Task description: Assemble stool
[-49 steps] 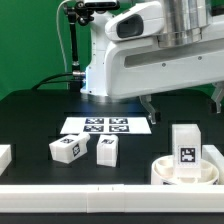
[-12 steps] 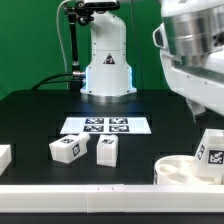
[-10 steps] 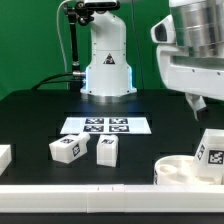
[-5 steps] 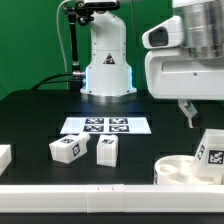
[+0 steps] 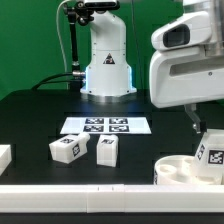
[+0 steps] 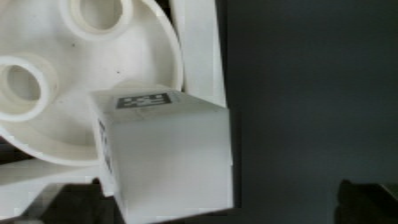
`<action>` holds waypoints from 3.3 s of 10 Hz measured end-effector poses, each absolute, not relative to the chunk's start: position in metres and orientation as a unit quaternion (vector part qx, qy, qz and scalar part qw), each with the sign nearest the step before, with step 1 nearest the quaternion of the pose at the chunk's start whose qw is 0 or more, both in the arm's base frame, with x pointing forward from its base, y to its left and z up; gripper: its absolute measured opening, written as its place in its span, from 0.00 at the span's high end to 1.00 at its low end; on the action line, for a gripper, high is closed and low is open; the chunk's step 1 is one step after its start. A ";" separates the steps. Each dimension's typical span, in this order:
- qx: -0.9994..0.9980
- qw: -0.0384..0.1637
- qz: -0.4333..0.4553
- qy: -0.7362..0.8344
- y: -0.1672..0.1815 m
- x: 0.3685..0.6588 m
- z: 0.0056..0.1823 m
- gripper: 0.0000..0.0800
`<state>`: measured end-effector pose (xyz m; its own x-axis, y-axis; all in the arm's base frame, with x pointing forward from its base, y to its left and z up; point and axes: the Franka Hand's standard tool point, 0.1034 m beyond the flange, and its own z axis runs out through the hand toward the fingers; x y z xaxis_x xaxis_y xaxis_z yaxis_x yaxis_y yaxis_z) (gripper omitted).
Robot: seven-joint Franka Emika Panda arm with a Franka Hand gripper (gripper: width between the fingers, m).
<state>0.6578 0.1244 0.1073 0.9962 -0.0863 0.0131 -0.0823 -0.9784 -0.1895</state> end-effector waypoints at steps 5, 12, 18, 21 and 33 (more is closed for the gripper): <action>-0.977 0.068 -0.047 -0.197 0.116 0.661 0.104 0.19; -0.879 0.029 -0.055 -0.473 0.109 0.655 0.094 0.19; -0.811 0.020 -0.046 -0.583 0.100 0.648 0.080 0.19; -0.811 0.021 -0.045 -0.583 0.099 0.648 0.079 0.45; -0.973 0.042 -0.068 -0.215 0.096 0.649 0.077 0.57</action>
Offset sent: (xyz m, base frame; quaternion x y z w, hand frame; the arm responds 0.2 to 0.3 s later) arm 0.0048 -0.0087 0.0001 -0.0424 0.0479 -0.3541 0.9330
